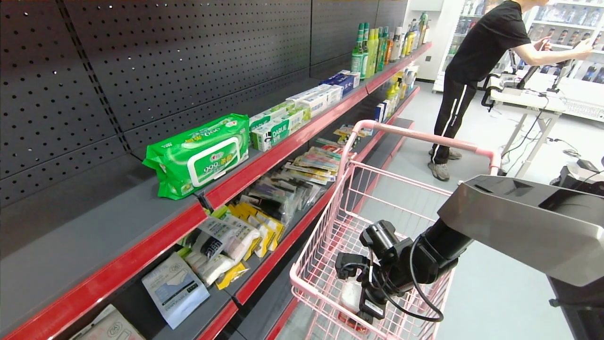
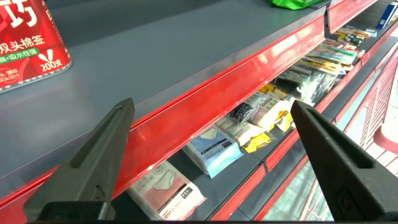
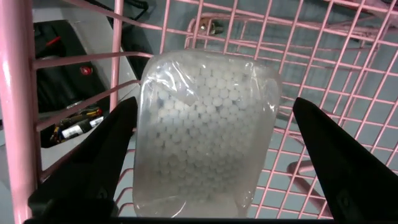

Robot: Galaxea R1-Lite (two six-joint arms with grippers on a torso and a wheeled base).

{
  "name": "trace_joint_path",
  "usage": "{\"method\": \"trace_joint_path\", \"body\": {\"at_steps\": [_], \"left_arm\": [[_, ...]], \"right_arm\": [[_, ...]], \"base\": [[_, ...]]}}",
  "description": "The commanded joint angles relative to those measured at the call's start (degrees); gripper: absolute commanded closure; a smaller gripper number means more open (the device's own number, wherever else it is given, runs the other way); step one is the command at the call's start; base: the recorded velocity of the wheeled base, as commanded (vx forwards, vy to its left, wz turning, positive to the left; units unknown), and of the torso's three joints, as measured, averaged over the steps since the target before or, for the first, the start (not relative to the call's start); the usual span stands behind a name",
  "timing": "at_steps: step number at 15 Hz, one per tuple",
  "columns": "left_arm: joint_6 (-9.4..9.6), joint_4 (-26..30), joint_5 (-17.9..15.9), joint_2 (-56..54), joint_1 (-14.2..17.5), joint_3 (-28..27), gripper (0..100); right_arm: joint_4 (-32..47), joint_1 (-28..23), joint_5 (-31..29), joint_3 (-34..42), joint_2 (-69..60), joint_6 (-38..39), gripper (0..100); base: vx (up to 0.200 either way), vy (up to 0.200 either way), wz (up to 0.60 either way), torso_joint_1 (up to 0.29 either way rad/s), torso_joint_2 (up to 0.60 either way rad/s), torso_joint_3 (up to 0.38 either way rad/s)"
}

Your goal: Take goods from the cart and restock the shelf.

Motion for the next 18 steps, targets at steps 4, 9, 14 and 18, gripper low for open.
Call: {"method": "trace_joint_path", "body": {"at_steps": [4,9,14,18], "left_arm": [[-0.01,0.0,0.0,0.0,0.0,0.0,0],[-0.01,0.0,0.0,0.0,0.0,0.0,0],[-0.01,0.0,0.0,0.0,0.0,0.0,0],[-0.01,0.0,0.0,0.0,0.0,0.0,0]], "right_arm": [[-0.4,0.2,0.1,0.2,0.4,0.0,0],[-0.3,0.2,-0.6,0.2,0.4,0.0,0],[-0.9,0.2,-0.6,0.5,0.6,0.0,100],[-1.1,-2.9,-0.7,0.2,-1.4,3.1,100]], "base": [[0.0,0.0,0.0,0.0,0.0,0.0],[0.0,0.0,0.0,0.0,0.0,0.0],[0.0,0.0,0.0,0.0,0.0,0.0],[0.0,0.0,0.0,0.0,0.0,0.0]]}}
